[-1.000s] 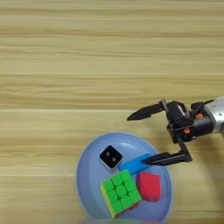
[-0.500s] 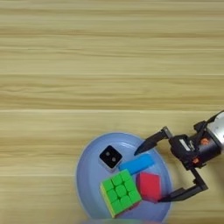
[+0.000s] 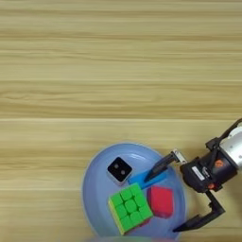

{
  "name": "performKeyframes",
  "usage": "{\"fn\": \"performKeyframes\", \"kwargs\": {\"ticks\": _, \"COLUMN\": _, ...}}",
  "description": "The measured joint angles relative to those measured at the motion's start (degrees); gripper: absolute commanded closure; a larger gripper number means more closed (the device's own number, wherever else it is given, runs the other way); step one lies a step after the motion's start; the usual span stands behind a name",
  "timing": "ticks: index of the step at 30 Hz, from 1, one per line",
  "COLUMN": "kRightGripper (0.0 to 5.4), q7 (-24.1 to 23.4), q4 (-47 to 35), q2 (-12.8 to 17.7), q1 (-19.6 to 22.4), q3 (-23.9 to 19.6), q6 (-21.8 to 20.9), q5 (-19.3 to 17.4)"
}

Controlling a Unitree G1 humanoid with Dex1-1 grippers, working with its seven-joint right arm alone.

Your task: Move the objects on the table

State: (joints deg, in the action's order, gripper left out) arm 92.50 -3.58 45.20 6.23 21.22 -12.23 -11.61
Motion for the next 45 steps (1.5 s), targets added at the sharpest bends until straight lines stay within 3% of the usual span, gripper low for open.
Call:
{"fn": "performKeyframes", "kwargs": {"ticks": 14, "kRightGripper": 2.26, "q7": -0.89, "q4": 3.26, "q2": -2.22, "q1": 0.12, "q3": 0.69, "q6": -1.91, "q5": 3.24}}
{"fn": "performKeyframes", "kwargs": {"ticks": 21, "kRightGripper": 2.28, "q7": -0.87, "q4": 3.47, "q2": -2.66, "q1": 0.42, "q3": 0.03, "q6": -1.50, "q5": 3.05}}
{"fn": "performKeyframes", "kwargs": {"ticks": 35, "kRightGripper": 2.28, "q7": -2.14, "q4": 4.53, "q2": -3.66, "q1": 7.31, "q3": -7.86, "q6": 3.05, "q5": -3.31}}
{"fn": "performKeyframes", "kwargs": {"ticks": 40, "kRightGripper": 2.28, "q7": -6.00, "q4": 6.25, "q2": -5.23, "q1": 10.35, "q3": -10.39, "q6": 6.72, "q5": -3.51}}
{"fn": "performKeyframes", "kwargs": {"ticks": 45, "kRightGripper": 2.28, "q7": -11.63, "q4": 9.58, "q2": -7.41, "q1": 12.36, "q3": -10.96, "q6": 8.50, "q5": -0.96}}
